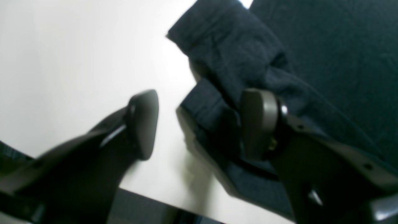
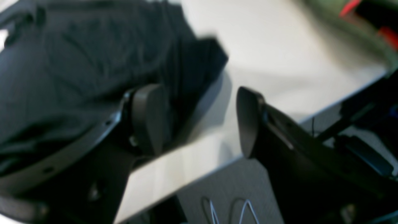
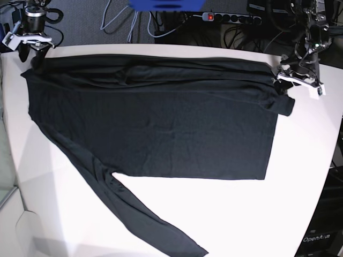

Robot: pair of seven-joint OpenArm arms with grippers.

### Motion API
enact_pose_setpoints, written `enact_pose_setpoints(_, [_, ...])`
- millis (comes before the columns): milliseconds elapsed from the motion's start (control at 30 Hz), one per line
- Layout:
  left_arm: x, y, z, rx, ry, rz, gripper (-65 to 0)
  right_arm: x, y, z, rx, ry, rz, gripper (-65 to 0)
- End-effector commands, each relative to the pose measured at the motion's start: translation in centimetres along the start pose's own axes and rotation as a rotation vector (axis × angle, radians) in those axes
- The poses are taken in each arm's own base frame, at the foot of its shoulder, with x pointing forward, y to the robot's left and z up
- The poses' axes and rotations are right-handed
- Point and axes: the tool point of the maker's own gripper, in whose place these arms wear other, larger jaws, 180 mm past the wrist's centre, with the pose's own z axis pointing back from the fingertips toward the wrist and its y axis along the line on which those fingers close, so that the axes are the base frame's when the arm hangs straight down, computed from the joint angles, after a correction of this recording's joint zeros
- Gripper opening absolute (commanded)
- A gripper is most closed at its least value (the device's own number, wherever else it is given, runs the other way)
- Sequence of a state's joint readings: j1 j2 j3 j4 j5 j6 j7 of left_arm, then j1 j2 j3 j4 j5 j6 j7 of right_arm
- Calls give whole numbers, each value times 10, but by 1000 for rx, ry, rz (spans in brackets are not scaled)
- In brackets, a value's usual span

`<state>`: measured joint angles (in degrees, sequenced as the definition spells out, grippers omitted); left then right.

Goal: Fold the T-shirt properly
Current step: 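Open both grippers and release the shirt edge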

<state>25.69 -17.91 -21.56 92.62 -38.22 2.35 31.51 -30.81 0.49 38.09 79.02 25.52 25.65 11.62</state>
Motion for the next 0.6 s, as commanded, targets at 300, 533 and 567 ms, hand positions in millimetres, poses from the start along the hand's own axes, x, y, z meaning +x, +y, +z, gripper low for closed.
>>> enact_pose_setpoints(300, [37, -14, 2, -38, -96, -22, -249, 63, 8, -7, 48, -148, 76, -276])
enact_pose_setpoints(533, [94, -45, 6, -101, -234, -52, -248, 112, 34, -31, 147, -254, 140, -274])
enact_pose_setpoints(567, [102, -48, 5, -108, -249, -56, -248, 115, 40, -37, 166, -258, 142, -274])
